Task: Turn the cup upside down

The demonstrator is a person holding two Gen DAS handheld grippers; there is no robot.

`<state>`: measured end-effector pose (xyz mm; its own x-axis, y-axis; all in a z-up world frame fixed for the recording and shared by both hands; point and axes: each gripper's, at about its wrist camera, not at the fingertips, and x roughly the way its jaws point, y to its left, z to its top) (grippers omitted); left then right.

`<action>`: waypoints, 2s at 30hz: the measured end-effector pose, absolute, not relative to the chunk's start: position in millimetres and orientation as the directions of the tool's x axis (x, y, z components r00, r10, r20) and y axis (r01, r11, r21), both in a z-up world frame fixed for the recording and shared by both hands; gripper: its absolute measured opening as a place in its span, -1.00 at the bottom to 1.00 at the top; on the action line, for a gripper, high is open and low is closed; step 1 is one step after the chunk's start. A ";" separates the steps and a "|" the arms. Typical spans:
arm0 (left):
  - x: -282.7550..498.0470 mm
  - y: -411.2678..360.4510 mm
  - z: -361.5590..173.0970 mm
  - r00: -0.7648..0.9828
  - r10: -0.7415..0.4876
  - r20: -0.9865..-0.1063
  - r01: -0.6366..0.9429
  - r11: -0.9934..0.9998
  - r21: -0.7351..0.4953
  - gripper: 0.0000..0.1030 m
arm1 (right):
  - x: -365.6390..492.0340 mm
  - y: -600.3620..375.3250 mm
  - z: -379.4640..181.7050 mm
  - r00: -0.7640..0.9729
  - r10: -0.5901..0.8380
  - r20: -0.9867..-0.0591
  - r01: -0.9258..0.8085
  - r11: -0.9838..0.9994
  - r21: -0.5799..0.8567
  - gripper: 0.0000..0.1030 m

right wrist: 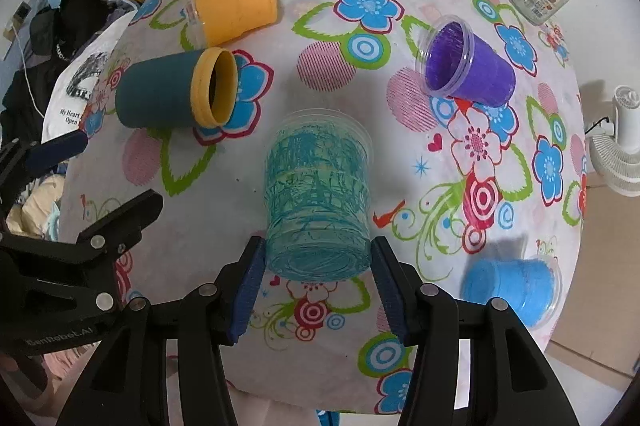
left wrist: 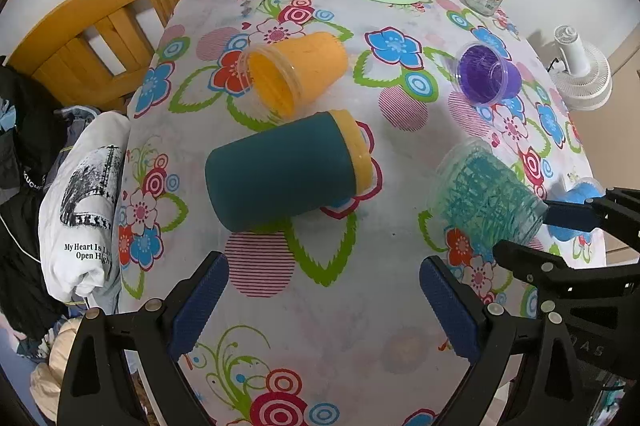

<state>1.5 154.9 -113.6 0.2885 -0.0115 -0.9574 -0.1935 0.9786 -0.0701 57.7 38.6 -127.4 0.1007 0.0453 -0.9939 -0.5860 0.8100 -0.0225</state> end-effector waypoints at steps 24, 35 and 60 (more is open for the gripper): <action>27.1 198.1 -114.4 0.287 -0.034 -0.957 -0.229 0.968 -0.103 0.89 | 102.8 83.6 -118.4 0.144 0.043 -0.989 -0.581 0.812 -0.049 0.35; 36.4 207.2 -110.7 0.287 -0.034 -0.957 -0.187 0.978 -0.091 0.89 | 105.0 83.5 -116.2 0.208 0.055 -0.977 -0.522 0.850 -0.064 0.60; 13.3 169.6 -66.1 0.370 -0.004 -0.929 -0.050 0.998 -0.024 1.00 | 54.7 16.6 -75.8 0.408 0.154 -0.900 -0.329 0.944 0.012 0.89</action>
